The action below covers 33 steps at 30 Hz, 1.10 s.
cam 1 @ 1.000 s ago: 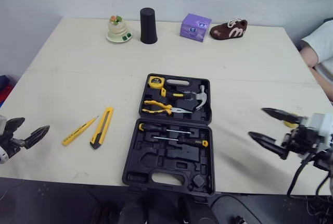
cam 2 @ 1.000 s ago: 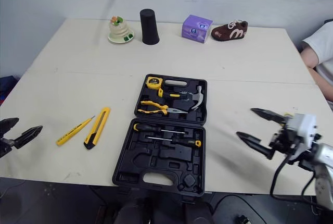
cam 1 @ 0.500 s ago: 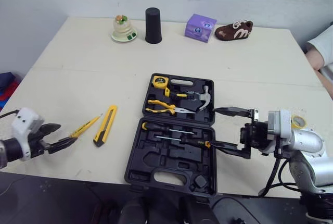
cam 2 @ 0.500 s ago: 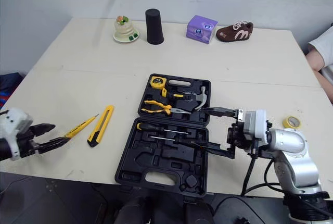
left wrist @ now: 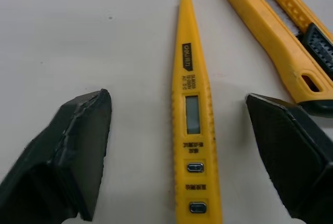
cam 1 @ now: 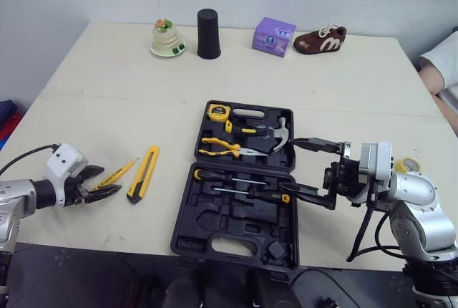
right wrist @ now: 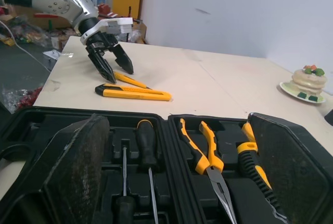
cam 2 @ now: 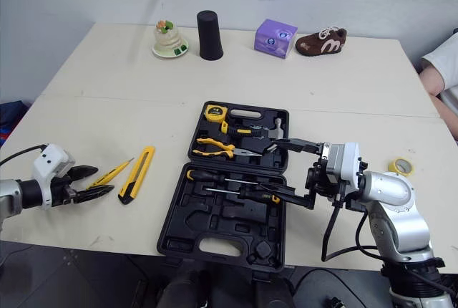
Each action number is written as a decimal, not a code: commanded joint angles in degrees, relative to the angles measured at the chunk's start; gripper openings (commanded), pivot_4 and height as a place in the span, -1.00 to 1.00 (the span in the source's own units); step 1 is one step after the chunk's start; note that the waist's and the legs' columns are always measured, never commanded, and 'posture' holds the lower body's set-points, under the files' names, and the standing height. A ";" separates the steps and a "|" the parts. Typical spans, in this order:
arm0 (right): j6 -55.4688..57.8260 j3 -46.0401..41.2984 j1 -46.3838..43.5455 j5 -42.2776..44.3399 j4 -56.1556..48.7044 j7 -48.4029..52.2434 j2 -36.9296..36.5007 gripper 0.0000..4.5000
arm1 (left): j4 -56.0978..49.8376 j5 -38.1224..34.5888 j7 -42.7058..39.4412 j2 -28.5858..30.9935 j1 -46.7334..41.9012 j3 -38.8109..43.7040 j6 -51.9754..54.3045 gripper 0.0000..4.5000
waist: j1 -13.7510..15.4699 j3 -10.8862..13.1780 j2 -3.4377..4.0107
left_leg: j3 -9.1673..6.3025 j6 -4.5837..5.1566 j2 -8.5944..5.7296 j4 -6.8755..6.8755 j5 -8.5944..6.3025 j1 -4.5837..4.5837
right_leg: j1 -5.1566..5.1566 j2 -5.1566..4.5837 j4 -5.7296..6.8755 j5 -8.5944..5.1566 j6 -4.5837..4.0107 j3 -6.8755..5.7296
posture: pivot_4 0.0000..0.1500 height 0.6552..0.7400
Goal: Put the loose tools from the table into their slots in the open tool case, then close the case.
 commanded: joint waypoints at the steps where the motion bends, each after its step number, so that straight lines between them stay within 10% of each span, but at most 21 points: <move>1: -0.65 -1.00 0.94 0.16 -2.33 -0.18 -0.29 1.00 | -0.69 1.07 -2.75 -0.23 2.58 -2.06 -1.01 0.20 | 0.00 0.00 0.00 | 0.01 0.02 0.00 0.00 -0.01 0.07 | 0.02 -0.01 0.06 0.00 0.00 0.01 | 1.00 1.00; 7: -0.45 -3.56 4.31 0.67 -2.97 0.19 -2.04 1.00 | 1.43 0.88 -0.12 -1.46 3.22 2.37 -4.43 -0.76 | -0.06 0.00 0.00 | 0.00 0.11 0.01 -0.02 -0.03 0.14 | 0.03 0.00 0.18 0.00 0.00 0.02 | 1.00 1.00; 18: -0.36 -8.17 9.05 1.28 -2.73 3.23 -6.68 1.00 | -18.86 -5.59 -3.45 0.30 0.63 6.65 -5.22 -0.76 | 0.71 0.06 -0.17 | -0.13 0.14 0.03 0.03 0.00 0.09 | 0.11 -0.02 0.17 0.00 0.00 -0.07 | 1.00 1.00; 33: 1.51 -9.70 11.49 0.14 -1.28 4.47 -9.33 1.00 | -35.34 5.32 -10.83 -3.55 -24.57 -31.01 5.63 -0.76 | 1.16 0.10 -0.11 | 0.20 -0.04 0.08 0.45 0.05 0.23 | 0.34 0.35 0.02 0.06 0.10 0.36 | 1.00 1.00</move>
